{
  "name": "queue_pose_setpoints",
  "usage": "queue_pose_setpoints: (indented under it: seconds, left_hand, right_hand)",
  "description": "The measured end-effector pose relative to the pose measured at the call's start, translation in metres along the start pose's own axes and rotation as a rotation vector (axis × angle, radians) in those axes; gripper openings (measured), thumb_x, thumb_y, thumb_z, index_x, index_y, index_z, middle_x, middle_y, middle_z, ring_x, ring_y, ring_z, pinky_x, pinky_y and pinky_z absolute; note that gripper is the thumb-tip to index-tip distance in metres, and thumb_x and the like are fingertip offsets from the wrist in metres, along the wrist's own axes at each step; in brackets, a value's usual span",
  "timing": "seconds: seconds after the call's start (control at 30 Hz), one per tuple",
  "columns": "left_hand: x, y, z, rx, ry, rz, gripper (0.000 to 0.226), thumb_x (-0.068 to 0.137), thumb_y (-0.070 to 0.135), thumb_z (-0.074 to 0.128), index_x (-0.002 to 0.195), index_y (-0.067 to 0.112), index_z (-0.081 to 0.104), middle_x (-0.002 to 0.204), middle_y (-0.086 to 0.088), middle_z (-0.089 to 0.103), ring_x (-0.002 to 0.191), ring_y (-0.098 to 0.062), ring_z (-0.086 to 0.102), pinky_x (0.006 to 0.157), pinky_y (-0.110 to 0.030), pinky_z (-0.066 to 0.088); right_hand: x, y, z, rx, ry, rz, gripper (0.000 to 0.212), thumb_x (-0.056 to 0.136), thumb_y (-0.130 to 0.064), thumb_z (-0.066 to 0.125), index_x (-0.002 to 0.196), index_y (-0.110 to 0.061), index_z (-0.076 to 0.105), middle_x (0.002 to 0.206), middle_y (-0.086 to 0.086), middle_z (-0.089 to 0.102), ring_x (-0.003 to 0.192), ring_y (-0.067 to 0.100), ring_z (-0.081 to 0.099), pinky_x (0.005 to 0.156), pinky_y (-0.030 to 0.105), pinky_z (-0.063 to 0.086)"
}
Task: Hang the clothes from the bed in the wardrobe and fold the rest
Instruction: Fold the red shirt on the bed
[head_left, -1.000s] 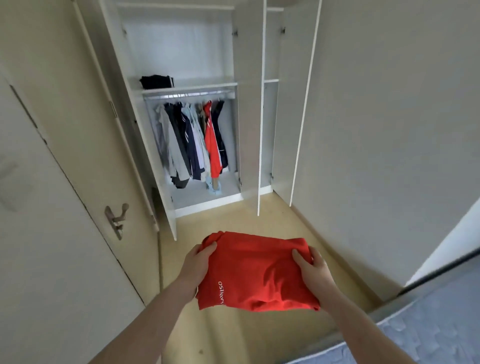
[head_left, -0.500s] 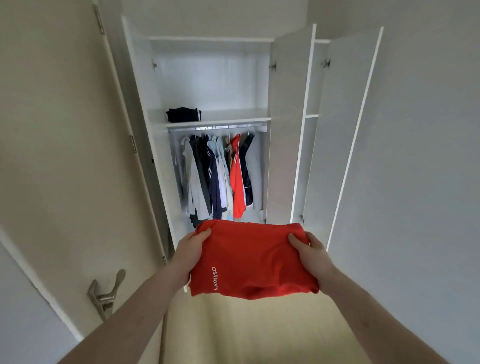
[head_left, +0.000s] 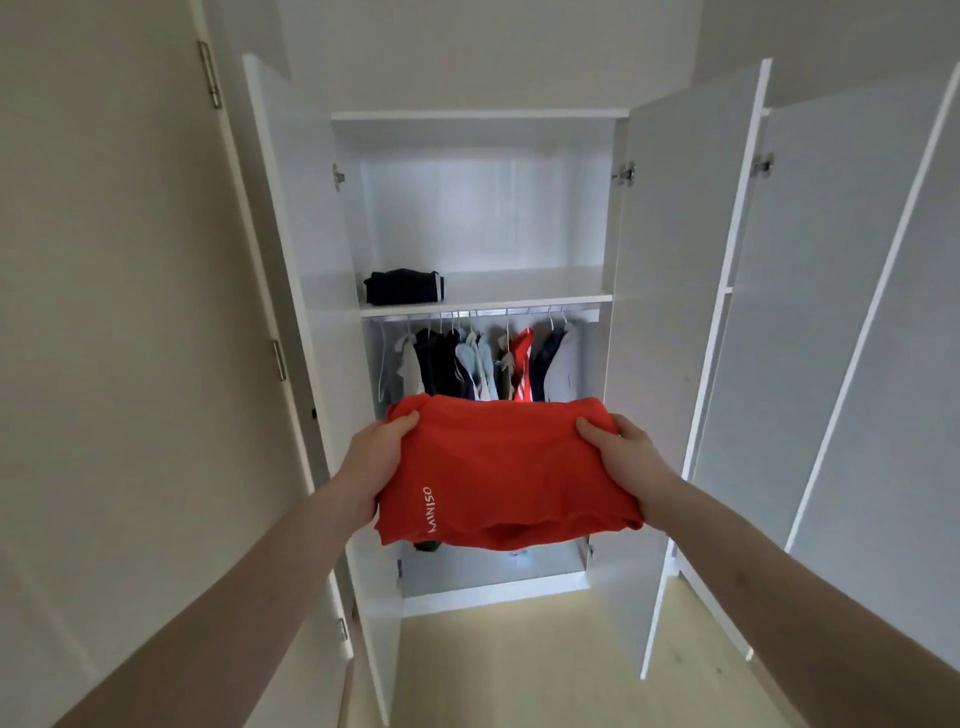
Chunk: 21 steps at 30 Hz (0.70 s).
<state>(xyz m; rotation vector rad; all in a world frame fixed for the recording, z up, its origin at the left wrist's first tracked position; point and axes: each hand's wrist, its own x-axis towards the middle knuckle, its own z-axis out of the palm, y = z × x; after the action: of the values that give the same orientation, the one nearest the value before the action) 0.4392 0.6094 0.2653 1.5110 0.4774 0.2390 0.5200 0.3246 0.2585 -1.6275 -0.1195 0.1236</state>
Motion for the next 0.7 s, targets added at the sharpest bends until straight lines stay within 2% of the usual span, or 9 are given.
queue_pose_setpoints:
  seconds: [0.13, 0.27, 0.37, 0.43, 0.47, 0.57, 0.6, 0.63, 0.7]
  left_hand:
    - [0.091, 0.026, 0.008, -0.005, -0.026, 0.003, 0.038, 0.093, 0.048, 0.068, 0.121, 0.023, 0.066, 0.103, -0.007, 0.079, 0.096, -0.031, 0.075, 0.088, -0.046, 0.058]
    - [0.182, 0.057, 0.034, 0.007, -0.072, 0.007, 0.037, 0.091, 0.050, 0.069, 0.119, 0.025, 0.066, 0.108, -0.008, 0.077, 0.100, -0.033, 0.073, 0.097, -0.051, 0.056]
    - [0.241, 0.086, 0.061, 0.024, -0.095, 0.048, 0.025, 0.093, 0.047, 0.068, 0.107, 0.026, 0.066, 0.104, -0.007, 0.077, 0.099, -0.031, 0.073, 0.097, -0.049, 0.055]
    - [0.280, 0.105, 0.079, 0.041, -0.101, 0.078, 0.027, 0.094, 0.045, 0.068, 0.111, 0.024, 0.067, 0.108, -0.008, 0.076, 0.102, -0.032, 0.072, 0.100, -0.049, 0.054]
    - [0.300, 0.113, 0.086, 0.052, -0.098, 0.088, 0.033, 0.093, 0.045, 0.068, 0.115, 0.021, 0.067, 0.112, -0.009, 0.075, 0.104, -0.033, 0.071, 0.102, -0.050, 0.054]
    - [0.352, 0.136, 0.109, 0.060, -0.092, 0.101, 0.039, 0.094, 0.046, 0.068, 0.122, 0.019, 0.065, 0.115, -0.010, 0.073, 0.104, -0.032, 0.070, 0.098, -0.045, 0.055]
    - [0.369, 0.143, 0.118, 0.045, -0.096, 0.097, 0.038, 0.095, 0.045, 0.068, 0.121, 0.018, 0.065, 0.114, -0.010, 0.073, 0.102, -0.031, 0.070, 0.093, -0.043, 0.056]
    - [0.392, 0.150, 0.130, 0.036, -0.093, 0.096, 0.036, 0.095, 0.044, 0.068, 0.119, 0.018, 0.065, 0.112, -0.010, 0.073, 0.100, -0.031, 0.071, 0.089, -0.040, 0.056]
    - [0.429, 0.165, 0.146, 0.012, -0.072, 0.096, 0.033, 0.094, 0.042, 0.070, 0.115, 0.018, 0.064, 0.109, -0.010, 0.073, 0.098, -0.031, 0.071, 0.086, -0.040, 0.056]
  right_hand:
    - [0.079, -0.011, 0.018, -0.013, 0.029, -0.014, 0.035, 0.096, -0.042, 0.071, 0.125, -0.024, 0.063, 0.111, 0.001, 0.073, 0.099, 0.021, 0.072, 0.081, 0.035, 0.058]
    - [0.161, -0.020, 0.020, -0.012, 0.085, -0.020, 0.042, 0.096, -0.042, 0.070, 0.132, -0.023, 0.060, 0.117, 0.003, 0.071, 0.102, 0.023, 0.071, 0.089, 0.038, 0.058]
    - [0.227, -0.035, 0.013, -0.024, 0.118, -0.037, 0.044, 0.096, -0.043, 0.069, 0.133, -0.022, 0.060, 0.120, 0.006, 0.070, 0.103, 0.025, 0.071, 0.094, 0.040, 0.057]
    - [0.273, -0.047, 0.009, -0.024, 0.130, -0.055, 0.041, 0.097, -0.039, 0.069, 0.132, -0.019, 0.061, 0.118, 0.007, 0.072, 0.103, 0.026, 0.071, 0.095, 0.040, 0.057]
    - [0.295, -0.051, 0.007, -0.013, 0.130, -0.062, 0.038, 0.097, -0.037, 0.069, 0.130, -0.018, 0.062, 0.115, 0.006, 0.072, 0.100, 0.024, 0.072, 0.091, 0.037, 0.059]
    - [0.357, -0.064, 0.002, 0.051, 0.118, -0.069, 0.021, 0.099, -0.031, 0.069, 0.116, -0.020, 0.064, 0.099, -0.001, 0.074, 0.078, 0.013, 0.076, 0.058, 0.019, 0.057]
    - [0.379, -0.067, -0.001, 0.057, 0.113, -0.067, 0.021, 0.099, -0.031, 0.069, 0.117, -0.020, 0.064, 0.099, -0.001, 0.074, 0.077, 0.012, 0.075, 0.056, 0.019, 0.057]
    - [0.407, -0.070, -0.004, 0.054, 0.108, -0.069, 0.026, 0.099, -0.031, 0.069, 0.120, -0.018, 0.063, 0.102, 0.002, 0.075, 0.082, 0.015, 0.075, 0.060, 0.021, 0.059]
    - [0.455, -0.077, -0.007, 0.054, 0.090, -0.068, 0.037, 0.098, -0.031, 0.069, 0.131, -0.013, 0.062, 0.113, 0.009, 0.074, 0.097, 0.025, 0.074, 0.083, 0.035, 0.062]
